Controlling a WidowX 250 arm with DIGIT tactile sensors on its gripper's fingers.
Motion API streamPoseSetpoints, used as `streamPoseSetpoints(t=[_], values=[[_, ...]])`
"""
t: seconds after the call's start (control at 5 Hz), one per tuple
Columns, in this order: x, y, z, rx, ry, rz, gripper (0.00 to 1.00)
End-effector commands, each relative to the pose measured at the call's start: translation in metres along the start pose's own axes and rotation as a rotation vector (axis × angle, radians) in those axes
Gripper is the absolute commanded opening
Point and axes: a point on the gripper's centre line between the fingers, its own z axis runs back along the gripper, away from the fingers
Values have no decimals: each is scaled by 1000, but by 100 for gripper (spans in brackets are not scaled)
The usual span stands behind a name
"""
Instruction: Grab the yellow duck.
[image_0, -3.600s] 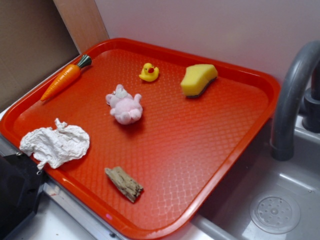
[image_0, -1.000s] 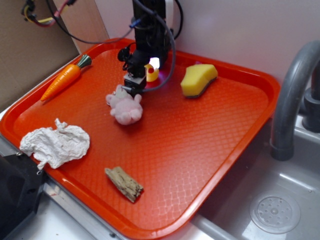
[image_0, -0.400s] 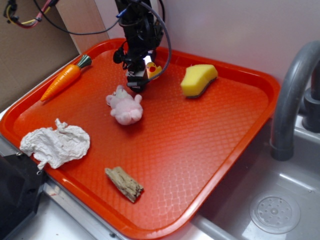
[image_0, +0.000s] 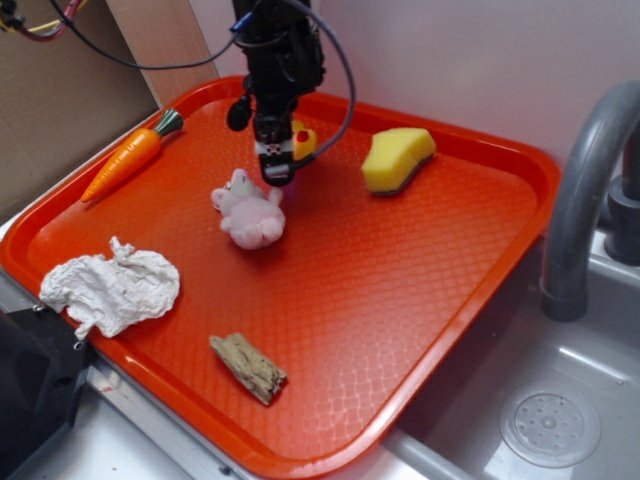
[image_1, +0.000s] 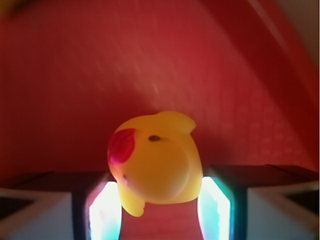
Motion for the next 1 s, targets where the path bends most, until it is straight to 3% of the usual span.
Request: streamPoseSetpoints(t=[0.0, 0.2, 0.6, 0.8], values=[[14, -14, 68, 134, -26, 278, 0], [-12, -35, 120, 80, 23, 520, 0], [-30, -43, 181, -79, 70, 903, 0], [-22, -31, 172, -40, 0, 800, 0]])
